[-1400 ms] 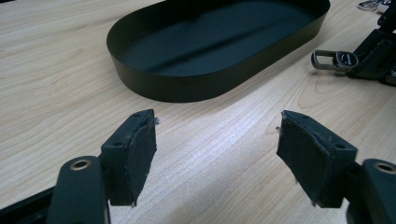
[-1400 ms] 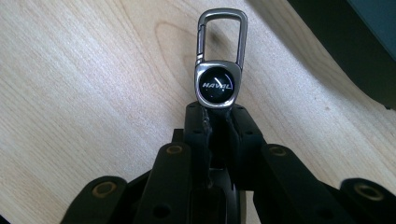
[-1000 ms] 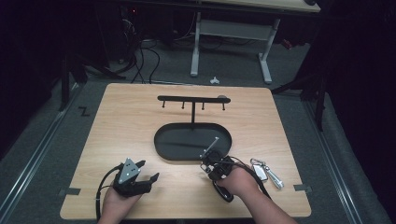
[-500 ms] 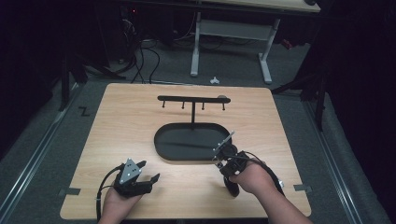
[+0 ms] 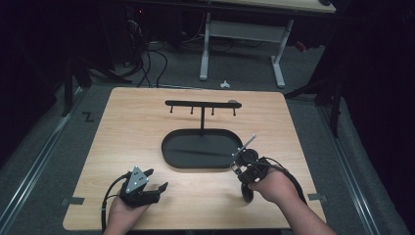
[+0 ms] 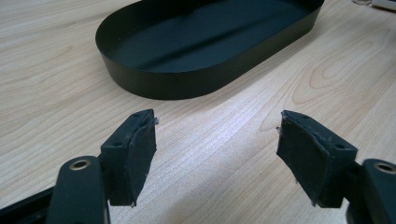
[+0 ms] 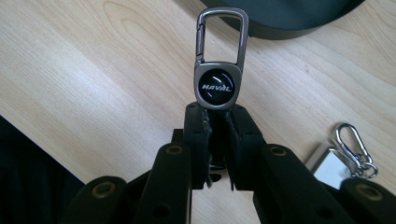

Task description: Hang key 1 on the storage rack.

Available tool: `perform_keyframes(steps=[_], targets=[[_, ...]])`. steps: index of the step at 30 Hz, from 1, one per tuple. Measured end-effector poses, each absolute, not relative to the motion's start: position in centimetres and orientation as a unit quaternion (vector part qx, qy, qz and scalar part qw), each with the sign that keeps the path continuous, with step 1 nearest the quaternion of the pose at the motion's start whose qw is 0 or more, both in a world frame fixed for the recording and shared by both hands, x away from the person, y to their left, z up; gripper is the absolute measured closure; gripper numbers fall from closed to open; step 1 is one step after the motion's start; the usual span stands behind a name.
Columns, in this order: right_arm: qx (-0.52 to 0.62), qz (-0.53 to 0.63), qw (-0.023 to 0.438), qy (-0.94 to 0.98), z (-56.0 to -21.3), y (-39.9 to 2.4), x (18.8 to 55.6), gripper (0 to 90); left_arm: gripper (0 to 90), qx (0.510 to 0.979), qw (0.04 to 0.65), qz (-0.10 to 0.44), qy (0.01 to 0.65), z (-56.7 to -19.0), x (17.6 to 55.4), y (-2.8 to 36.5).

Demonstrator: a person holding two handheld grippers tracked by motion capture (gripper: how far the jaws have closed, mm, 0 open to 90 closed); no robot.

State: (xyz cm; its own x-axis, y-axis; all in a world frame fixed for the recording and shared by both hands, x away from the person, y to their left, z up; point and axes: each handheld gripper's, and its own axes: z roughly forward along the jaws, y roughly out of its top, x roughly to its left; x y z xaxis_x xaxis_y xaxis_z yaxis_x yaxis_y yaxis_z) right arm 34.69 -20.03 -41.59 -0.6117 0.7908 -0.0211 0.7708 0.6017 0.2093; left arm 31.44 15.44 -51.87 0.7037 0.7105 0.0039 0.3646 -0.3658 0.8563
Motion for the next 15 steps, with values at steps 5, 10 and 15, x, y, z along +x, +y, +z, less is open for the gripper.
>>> perform_keyframes(steps=[5, 10, 15], targets=[[0.445, 0.091, 0.058, 0.889, -41.0, -20.4, 34.5, 80.5, 28.4, 0.804, 0.454, 0.191, 0.334, -51.9, 31.4, 15.4], [0.442, 0.092, 0.065, 0.890, -40.6, -20.8, 34.6, 80.5, 28.3, 0.804, 0.455, 0.191, 0.333, -51.9, 31.4, 15.4], [0.442, 0.095, 0.066, 0.889, -40.4, -20.8, 34.8, 80.5, 28.3, 0.804, 0.454, 0.190, 0.333, -51.8, 31.4, 15.5]])
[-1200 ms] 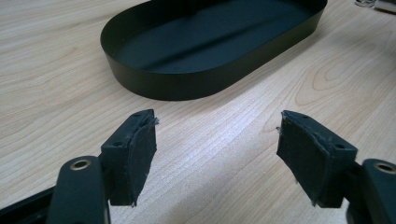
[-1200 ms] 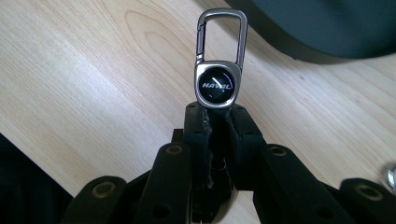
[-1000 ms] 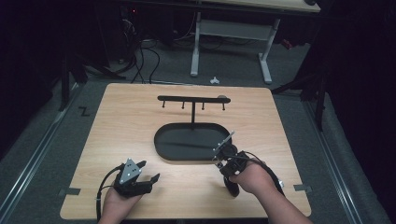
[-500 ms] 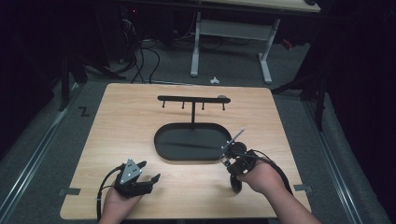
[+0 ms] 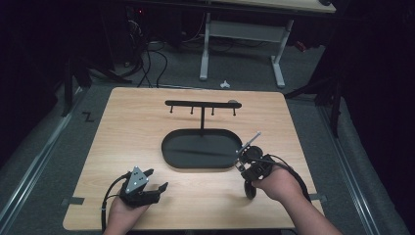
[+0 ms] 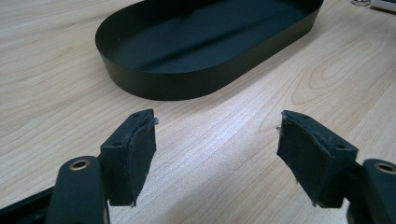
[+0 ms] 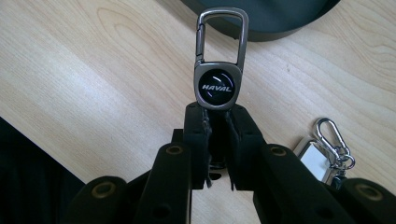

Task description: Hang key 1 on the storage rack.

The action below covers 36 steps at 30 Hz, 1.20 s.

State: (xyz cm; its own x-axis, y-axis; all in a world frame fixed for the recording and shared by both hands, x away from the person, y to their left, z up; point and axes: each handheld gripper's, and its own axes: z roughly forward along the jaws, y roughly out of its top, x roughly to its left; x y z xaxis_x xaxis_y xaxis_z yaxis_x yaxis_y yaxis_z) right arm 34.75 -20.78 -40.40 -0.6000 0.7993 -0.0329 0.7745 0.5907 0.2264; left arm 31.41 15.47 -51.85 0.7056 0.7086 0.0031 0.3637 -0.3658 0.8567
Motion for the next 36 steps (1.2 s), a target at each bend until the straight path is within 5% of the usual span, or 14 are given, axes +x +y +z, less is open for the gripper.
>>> perform_keyframes(steps=[36], targets=[[0.432, 0.134, 0.074, 0.889, -36.7, -17.1, 38.9, 80.4, 28.1, 0.795, 0.459, 0.196, 0.345, -51.8, 31.0, 16.7]])
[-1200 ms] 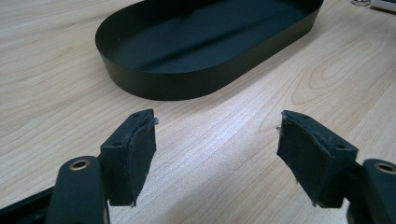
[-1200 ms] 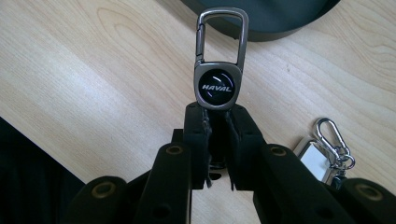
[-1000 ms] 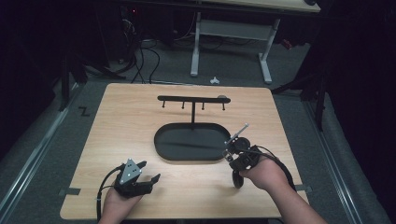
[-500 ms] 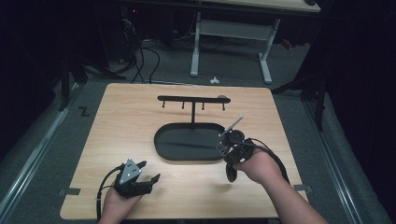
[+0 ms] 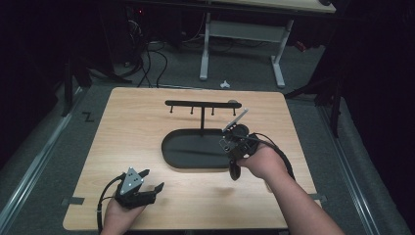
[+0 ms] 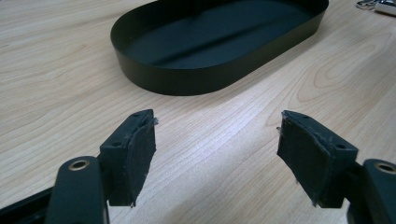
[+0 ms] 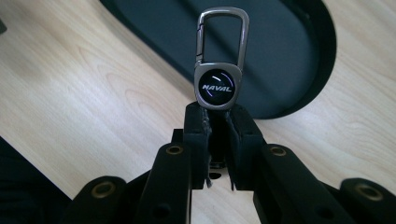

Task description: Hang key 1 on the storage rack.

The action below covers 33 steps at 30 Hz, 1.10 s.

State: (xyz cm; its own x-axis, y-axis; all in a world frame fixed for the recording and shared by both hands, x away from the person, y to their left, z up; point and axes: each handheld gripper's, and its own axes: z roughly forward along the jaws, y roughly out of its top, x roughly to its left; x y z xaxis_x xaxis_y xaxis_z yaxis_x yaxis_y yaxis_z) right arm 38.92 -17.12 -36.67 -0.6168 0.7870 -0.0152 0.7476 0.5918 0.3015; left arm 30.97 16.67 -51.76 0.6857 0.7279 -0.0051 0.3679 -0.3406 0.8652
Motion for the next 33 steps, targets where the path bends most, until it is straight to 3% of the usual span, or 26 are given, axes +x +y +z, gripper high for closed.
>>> perform_keyframes(steps=[33], targets=[[0.442, 0.160, 0.090, 0.878, -33.9, -15.1, 43.8, 80.4, 27.8, 0.798, 0.456, 0.195, 0.343, -51.9, 30.8, 16.7]])
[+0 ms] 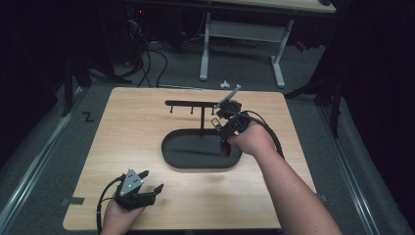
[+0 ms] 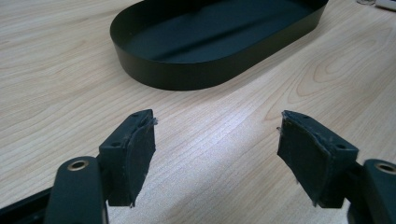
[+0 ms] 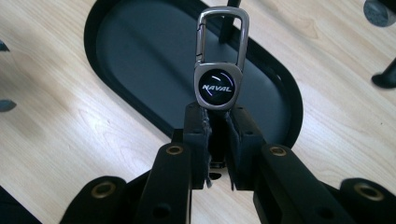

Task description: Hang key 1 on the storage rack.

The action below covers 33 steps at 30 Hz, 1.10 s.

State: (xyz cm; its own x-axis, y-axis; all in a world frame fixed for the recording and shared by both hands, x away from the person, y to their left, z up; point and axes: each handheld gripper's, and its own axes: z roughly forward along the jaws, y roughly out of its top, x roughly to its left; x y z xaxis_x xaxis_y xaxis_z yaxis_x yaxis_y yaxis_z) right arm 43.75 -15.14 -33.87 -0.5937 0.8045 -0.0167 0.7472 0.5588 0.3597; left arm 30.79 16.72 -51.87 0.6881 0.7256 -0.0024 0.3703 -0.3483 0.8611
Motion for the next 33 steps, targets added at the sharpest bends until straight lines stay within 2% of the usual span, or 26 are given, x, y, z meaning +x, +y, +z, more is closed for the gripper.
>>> perform_keyframes(steps=[33], targets=[[0.454, 0.158, 0.105, 0.871, -33.3, -14.1, 46.1, 80.4, 27.7, 0.799, 0.457, 0.190, 0.342, -51.8, 30.8, 16.9]])
